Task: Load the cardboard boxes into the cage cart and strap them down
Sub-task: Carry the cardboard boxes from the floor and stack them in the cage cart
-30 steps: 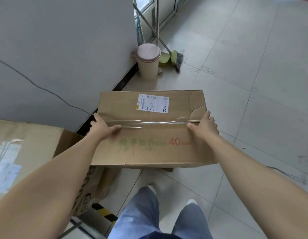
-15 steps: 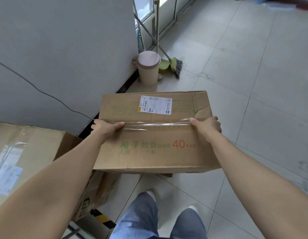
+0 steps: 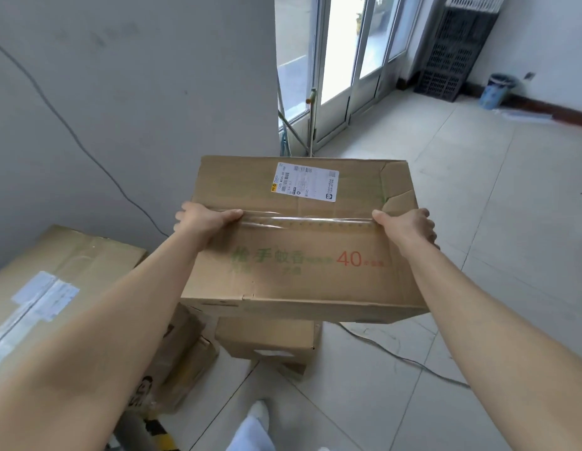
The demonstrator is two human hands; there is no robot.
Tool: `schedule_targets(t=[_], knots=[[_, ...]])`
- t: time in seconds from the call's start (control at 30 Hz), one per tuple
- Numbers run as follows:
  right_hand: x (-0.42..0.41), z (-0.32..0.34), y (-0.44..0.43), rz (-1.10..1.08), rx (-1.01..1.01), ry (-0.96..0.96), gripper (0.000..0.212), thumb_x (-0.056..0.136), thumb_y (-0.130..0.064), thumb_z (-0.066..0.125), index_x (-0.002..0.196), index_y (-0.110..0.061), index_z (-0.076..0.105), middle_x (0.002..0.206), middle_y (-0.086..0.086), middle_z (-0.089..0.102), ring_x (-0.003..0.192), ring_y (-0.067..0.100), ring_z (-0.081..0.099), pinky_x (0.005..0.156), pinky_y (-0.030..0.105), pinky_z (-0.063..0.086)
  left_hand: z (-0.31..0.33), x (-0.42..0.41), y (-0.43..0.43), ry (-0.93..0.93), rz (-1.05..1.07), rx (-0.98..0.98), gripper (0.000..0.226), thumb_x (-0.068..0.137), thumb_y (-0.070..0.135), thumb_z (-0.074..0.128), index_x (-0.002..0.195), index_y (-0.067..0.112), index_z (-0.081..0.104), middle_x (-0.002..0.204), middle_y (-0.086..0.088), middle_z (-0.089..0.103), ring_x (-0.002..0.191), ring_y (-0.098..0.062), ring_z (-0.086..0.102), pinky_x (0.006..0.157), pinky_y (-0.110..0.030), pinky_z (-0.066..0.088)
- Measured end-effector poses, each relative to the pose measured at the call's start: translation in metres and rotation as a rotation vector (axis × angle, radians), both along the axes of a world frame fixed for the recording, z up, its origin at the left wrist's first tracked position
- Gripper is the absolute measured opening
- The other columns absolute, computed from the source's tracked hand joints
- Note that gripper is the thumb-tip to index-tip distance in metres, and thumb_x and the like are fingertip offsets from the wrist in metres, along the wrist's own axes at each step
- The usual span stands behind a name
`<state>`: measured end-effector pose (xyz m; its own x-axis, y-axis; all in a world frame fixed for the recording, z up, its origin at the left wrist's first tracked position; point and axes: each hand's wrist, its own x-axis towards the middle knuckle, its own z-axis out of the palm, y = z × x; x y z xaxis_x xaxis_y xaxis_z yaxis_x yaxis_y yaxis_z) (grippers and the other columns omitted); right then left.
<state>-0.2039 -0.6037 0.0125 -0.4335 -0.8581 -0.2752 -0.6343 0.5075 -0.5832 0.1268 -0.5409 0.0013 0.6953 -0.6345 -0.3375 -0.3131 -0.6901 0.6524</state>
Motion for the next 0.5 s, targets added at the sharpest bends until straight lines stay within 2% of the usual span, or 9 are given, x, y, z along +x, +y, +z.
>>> schedule_targets(t=[0.27, 0.5], knots=[[-0.017, 0.078, 0.016, 0.153, -0.160, -0.038, 0.084, 0.077, -0.058, 0.067, 0.133, -0.003, 0.035, 0.135, 0.019, 0.043, 0.123, 0.039, 0.043, 0.099, 0.050, 0.033, 0.084, -0.032, 0.060, -0.056, 0.167, -0.148, 0.117, 0.056, 0.062, 0.081, 0.141, 0.004, 0.024, 0.142, -0.016, 0.033, 0.130, -0.037, 0.035, 0.108, -0.048, 0.035], [0.022, 0.134, 0.029, 0.316, -0.284, -0.111, 0.091, 0.077, -0.060, 0.066, 0.140, -0.004, 0.031, 0.139, 0.018, 0.042, 0.126, 0.038, 0.042, 0.103, 0.049, 0.033, 0.161, -0.015, 0.126, -0.132, 0.306, -0.265, 0.115, 0.060, 0.059, 0.080, 0.143, 0.004, 0.022, 0.144, -0.015, 0.032, 0.132, -0.034, 0.034, 0.109, -0.046, 0.034]])
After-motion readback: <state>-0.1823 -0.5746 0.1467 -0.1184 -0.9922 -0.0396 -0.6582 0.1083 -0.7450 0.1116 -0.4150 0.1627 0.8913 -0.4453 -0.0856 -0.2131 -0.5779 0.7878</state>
